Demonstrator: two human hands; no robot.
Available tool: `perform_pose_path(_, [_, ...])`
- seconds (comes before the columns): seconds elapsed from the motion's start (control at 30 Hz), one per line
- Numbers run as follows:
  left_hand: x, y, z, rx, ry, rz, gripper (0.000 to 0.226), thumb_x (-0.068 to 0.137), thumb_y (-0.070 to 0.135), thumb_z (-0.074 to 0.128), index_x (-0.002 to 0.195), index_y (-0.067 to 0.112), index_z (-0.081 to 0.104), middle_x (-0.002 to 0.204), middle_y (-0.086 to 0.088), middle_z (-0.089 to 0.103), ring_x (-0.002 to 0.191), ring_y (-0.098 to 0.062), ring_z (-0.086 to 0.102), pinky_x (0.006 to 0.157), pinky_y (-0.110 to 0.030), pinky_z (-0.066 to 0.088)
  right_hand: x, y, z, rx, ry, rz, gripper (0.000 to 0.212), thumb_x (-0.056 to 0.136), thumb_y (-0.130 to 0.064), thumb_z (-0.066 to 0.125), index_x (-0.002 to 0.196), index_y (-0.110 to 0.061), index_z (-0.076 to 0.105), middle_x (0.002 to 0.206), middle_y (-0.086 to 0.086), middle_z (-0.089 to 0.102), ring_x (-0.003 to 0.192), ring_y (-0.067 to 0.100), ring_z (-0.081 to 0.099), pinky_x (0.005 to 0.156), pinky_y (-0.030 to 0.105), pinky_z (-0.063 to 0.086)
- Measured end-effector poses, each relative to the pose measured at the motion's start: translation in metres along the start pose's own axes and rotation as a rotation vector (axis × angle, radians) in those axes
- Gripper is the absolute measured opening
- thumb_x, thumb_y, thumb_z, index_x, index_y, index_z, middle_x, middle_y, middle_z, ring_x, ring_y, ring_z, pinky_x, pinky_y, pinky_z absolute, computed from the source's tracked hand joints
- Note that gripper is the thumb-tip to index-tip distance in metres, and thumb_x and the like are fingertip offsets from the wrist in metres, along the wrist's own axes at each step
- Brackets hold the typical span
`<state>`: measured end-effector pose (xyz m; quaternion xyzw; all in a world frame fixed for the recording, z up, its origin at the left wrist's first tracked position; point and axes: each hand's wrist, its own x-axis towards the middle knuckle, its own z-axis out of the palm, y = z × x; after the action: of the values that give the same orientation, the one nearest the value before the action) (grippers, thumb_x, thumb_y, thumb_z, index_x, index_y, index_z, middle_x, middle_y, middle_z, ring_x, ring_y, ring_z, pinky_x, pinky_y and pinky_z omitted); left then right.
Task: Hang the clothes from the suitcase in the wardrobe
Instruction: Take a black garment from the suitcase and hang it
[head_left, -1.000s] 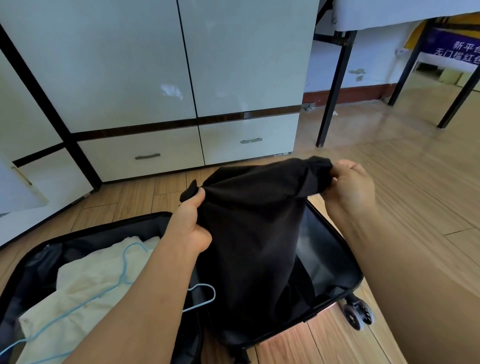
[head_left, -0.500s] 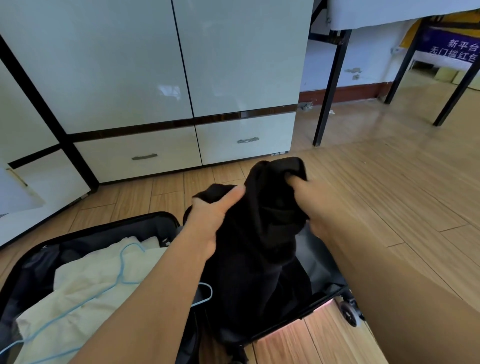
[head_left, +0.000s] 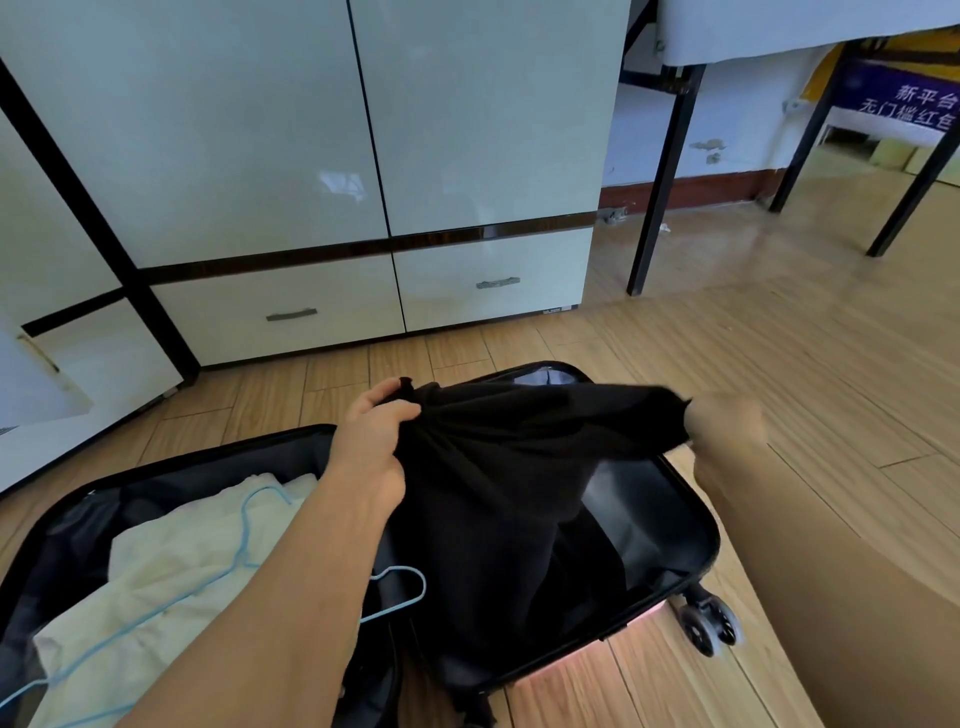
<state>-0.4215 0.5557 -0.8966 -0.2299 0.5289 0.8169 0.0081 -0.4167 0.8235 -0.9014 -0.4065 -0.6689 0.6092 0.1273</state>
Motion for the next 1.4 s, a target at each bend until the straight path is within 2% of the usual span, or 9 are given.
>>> perform_pose_path(0.17, [-0.017,-0.002,0.012,0.030,-0.126,-0.051,0.020,0.088,0.005,0.061,0.107,0.006,0.065,0.100,-0.009,0.071,0.095,-0.024,0.066,0.088,-0.038,0.052,-0.005,0.008,0.009,-0.275,0.154,-0.160,0.047,0.082,-0.005,0.047,0.128,-0.013,0.054,0.130,0.015,0.050,0.110,0.032,0.054,0.090,0.041,0.049])
perform_pose_path(0.27, [-0.039,-0.017,0.031,0.222,-0.356,-0.087,0.015,0.092,0.010,0.059,0.103,0.007,0.069,0.098,-0.010,0.074,0.090,-0.022,0.071,0.077,-0.031,0.056,-0.027,-0.007,0.031,-0.118,-0.424,-0.207,0.024,0.086,-0.028,0.059,0.103,-0.013,0.064,0.115,0.014,0.065,0.101,0.030,0.064,0.092,0.043,0.051])
perform_pose_path(0.37, [-0.056,-0.037,0.041,0.485,-0.622,-0.154,0.028,0.101,0.023,0.048,0.118,0.011,0.066,0.111,-0.006,0.071,0.104,-0.020,0.067,0.089,-0.028,0.055,-0.051,-0.009,0.042,-0.379,-0.848,0.000,0.050,0.078,-0.055,0.069,0.100,-0.010,0.066,0.098,0.010,0.071,0.091,0.024,0.068,0.077,0.035,0.054])
perform_pose_path(0.57, [-0.052,-0.036,0.027,0.920,-1.083,-0.281,0.035,0.098,0.021,0.053,0.131,0.031,0.055,0.129,0.004,0.059,0.119,-0.012,0.056,0.101,-0.027,0.046,-0.037,0.022,0.032,-0.542,-0.796,0.088,0.025,0.056,-0.007,0.075,0.079,0.002,0.071,0.078,0.018,0.070,0.069,0.029,0.067,0.074,0.043,0.058])
perform_pose_path(0.8, [-0.006,-0.027,0.000,0.831,-0.207,0.142,0.051,0.083,0.012,0.073,0.129,0.020,0.053,0.121,0.000,0.061,0.109,-0.016,0.059,0.090,-0.030,0.049,-0.043,-0.029,0.015,-0.151,-0.898,-0.200,0.027,0.079,0.001,0.049,0.088,-0.007,0.073,0.085,0.011,0.070,0.079,0.023,0.067,0.078,0.035,0.053])
perform_pose_path(0.93, [-0.012,-0.023,0.003,0.895,-0.443,0.256,0.078,0.076,0.018,0.080,0.140,0.037,0.040,0.123,0.022,0.052,0.119,-0.007,0.048,0.102,-0.029,0.040,-0.062,-0.050,0.015,0.085,-1.104,-0.224,0.033,0.081,0.009,0.042,0.086,-0.006,0.070,0.081,0.011,0.068,0.075,0.019,0.066,0.067,0.027,0.056])
perform_pose_path(1.07, [-0.017,-0.022,0.024,0.934,-0.382,0.359,0.017,0.085,0.029,0.071,0.101,0.032,0.064,0.096,0.013,0.068,0.095,-0.008,0.062,0.082,-0.024,0.049,-0.072,-0.063,0.015,0.206,-1.176,-0.251,0.034,0.083,0.009,0.040,0.093,-0.007,0.068,0.081,0.010,0.067,0.075,0.019,0.066,0.066,0.025,0.057])
perform_pose_path(1.3, [-0.004,-0.001,0.020,0.630,-0.016,0.055,0.020,0.096,0.011,0.042,0.097,0.018,0.061,0.106,-0.014,0.064,0.098,-0.033,0.061,0.089,-0.045,0.053,-0.041,-0.039,0.022,-0.647,-0.462,-0.705,0.020,0.079,-0.016,0.072,0.097,-0.018,0.063,0.085,-0.003,0.063,0.077,0.012,0.058,0.059,0.020,0.042])
perform_pose_path(1.4, [-0.007,0.003,0.030,0.441,-0.012,-0.030,0.023,0.096,0.006,0.040,0.110,0.013,0.056,0.110,-0.013,0.062,0.098,-0.030,0.061,0.080,-0.045,0.056,-0.042,-0.027,0.030,-0.838,-0.228,-0.835,0.046,0.077,-0.024,0.071,0.121,-0.022,0.055,0.115,0.000,0.057,0.103,0.017,0.052,0.083,0.026,0.043])
